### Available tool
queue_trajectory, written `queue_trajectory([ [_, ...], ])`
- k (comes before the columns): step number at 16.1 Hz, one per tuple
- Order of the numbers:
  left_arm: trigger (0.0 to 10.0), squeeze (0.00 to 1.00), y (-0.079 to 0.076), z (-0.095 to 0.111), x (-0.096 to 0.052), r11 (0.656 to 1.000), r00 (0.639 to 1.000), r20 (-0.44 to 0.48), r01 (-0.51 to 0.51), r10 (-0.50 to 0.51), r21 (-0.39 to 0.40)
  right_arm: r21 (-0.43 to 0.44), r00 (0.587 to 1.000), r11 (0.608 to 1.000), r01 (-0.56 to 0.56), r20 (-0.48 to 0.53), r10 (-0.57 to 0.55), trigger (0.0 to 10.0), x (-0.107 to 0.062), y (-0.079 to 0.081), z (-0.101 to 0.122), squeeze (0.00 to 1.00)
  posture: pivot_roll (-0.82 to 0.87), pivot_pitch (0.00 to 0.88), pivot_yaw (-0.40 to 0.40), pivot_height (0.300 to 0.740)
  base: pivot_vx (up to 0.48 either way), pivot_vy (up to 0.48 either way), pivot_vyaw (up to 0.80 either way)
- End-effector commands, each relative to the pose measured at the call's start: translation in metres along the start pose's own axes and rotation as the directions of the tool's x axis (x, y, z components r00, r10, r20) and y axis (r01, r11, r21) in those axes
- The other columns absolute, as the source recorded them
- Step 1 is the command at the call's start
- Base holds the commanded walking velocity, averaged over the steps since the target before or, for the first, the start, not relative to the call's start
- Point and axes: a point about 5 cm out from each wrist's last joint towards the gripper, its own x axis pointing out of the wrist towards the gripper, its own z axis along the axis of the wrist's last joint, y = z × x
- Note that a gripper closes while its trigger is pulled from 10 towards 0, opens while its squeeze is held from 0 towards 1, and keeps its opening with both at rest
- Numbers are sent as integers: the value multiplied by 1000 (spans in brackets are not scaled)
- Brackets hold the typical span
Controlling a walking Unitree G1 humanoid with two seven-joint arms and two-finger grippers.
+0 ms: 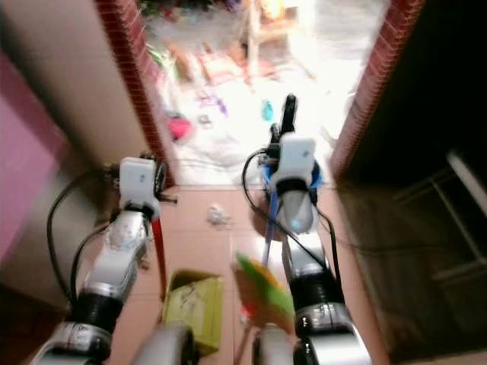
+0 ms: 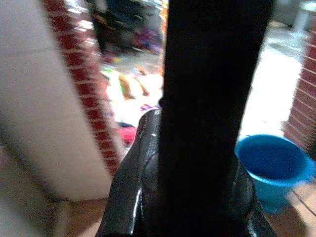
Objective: Sweep floor
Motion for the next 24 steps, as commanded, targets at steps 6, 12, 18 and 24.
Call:
queue_trajectory([
  [6, 10000, 0, 1, 4, 4, 1000, 1000, 0, -7, 7, 9, -47, 1000, 999, 7, 10, -6, 10000, 5, -1, 8, 0, -87, 63, 38, 740, 0, 0, 0],
  [12, 10000, 0, -2, -16, 7, 993, 991, -117, -76, 65, -87, -67, 957, 985, 159, -234, -170, 10000, -1, -12, -24, 0, -98, 80, 36, 740, 0, 0, 0],
  [18, 10000, 0, -26, -15, 19, 970, 985, -160, -106, 72, -219, 181, 933, 956, 231, -319, -165, 10000, 5, -1, -23, 0, -120, 92, 34, 740, 0, 0, 0],
  [24, 10000, 0, -25, -16, 22, 954, 981, -175, -133, 88, -268, 420, 978, 891, 171, -183, -102, 10000, 23, -2, 5, 0, -121, 82, 33, 740, 0, 0, 0],
])
